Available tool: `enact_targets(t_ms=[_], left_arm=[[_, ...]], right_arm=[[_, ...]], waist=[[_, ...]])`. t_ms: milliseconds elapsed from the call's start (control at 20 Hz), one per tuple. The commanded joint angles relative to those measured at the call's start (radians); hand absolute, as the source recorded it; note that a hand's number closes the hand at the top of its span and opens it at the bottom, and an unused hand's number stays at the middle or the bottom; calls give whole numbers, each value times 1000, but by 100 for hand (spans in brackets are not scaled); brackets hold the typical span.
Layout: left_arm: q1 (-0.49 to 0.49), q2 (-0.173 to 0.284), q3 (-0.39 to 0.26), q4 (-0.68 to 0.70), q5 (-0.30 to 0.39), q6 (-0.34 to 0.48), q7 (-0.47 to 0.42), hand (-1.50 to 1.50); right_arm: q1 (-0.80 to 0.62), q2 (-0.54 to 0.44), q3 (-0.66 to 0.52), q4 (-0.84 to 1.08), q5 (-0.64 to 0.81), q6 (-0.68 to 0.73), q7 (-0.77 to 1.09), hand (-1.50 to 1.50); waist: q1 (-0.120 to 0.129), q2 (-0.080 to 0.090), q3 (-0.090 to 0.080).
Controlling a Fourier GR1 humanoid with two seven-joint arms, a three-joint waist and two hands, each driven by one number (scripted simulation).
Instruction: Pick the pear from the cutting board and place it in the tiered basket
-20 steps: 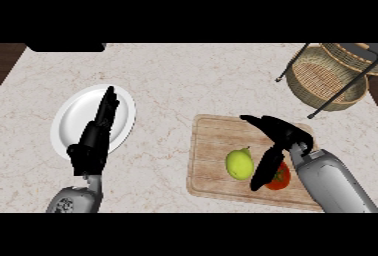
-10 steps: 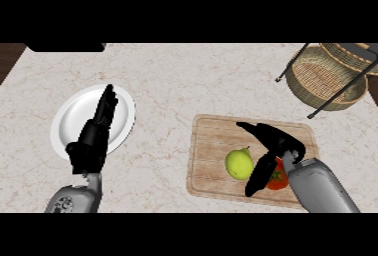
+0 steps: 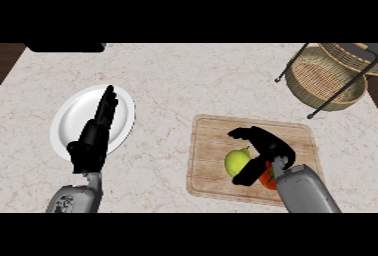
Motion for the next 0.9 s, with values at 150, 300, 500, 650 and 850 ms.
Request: enact_targets(t_ms=[150, 300, 500, 650, 850], left_arm=[[-36, -2, 20, 8, 1, -6, 15, 0], [-40, -16, 4, 20, -32, 14, 9, 0], [-14, -23, 7, 41, -21, -4, -23, 0], [12, -20, 1, -8, -29, 12, 12, 0], [25, -17, -1, -5, -28, 6, -4, 0]], right_arm=[[14, -18, 82, 50, 201, -71, -154, 150], [-8, -41, 50, 136, 262, -128, -275, 150], [35, 19, 60, 124, 333, -198, -241, 150], [60, -278, 150, -4, 414, -80, -427, 150], [70, -532, 231, -43, 577, -144, -650, 150]], waist=[[2, 3, 2], [2, 4, 2], [0, 3, 2], [-14, -3, 2], [-20, -5, 3]])
